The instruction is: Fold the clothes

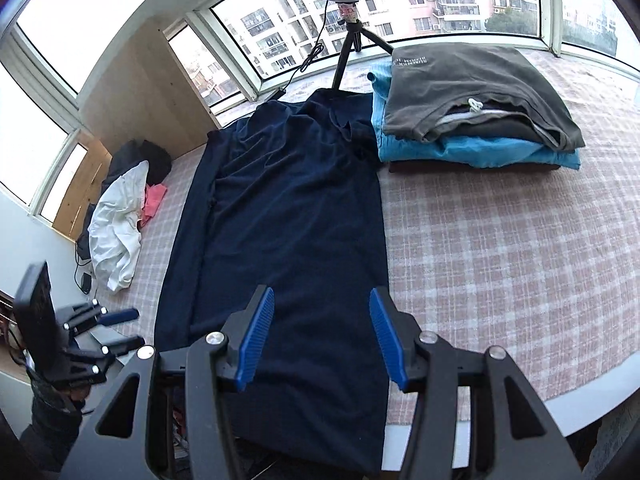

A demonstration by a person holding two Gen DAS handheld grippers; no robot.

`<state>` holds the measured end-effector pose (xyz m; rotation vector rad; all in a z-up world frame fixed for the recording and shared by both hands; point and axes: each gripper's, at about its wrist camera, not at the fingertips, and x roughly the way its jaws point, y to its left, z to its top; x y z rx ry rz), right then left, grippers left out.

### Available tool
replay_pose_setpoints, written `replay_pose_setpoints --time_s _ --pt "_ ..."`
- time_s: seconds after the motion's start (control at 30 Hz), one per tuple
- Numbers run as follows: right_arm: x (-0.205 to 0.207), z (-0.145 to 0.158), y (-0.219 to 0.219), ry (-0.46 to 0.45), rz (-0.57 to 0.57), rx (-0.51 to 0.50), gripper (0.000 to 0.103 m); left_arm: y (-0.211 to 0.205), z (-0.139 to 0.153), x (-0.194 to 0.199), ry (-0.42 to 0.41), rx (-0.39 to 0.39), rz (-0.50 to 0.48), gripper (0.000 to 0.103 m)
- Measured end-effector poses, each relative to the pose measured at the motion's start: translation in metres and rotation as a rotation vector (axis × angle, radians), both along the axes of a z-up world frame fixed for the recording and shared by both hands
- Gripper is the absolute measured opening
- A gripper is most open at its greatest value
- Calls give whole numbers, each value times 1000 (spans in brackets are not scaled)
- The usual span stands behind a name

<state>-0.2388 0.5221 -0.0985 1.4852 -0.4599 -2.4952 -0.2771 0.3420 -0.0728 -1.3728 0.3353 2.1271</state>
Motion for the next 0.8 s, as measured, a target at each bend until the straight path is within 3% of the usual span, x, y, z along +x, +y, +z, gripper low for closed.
replay_pose_setpoints --time_s 0.2,0.27,0.37,0.57,0.8 --pt "-69 11 -13 55 66 44 50 52 26 -149 -5 -20 -36 46" --pt "-94 -5 -15 65 73 50 50 72 17 -194 -24 -10 -27 47" --pt "-128 -33 -17 65 82 62 50 103 -11 -251 -29 -70 5 46" --pt "-180 -82 -4 27 77 20 50 145 -72 -320 -105 -95 18 47" --pt "-201 -100 1 38 112 -2 50 166 -120 -375 -156 -116 1 46"
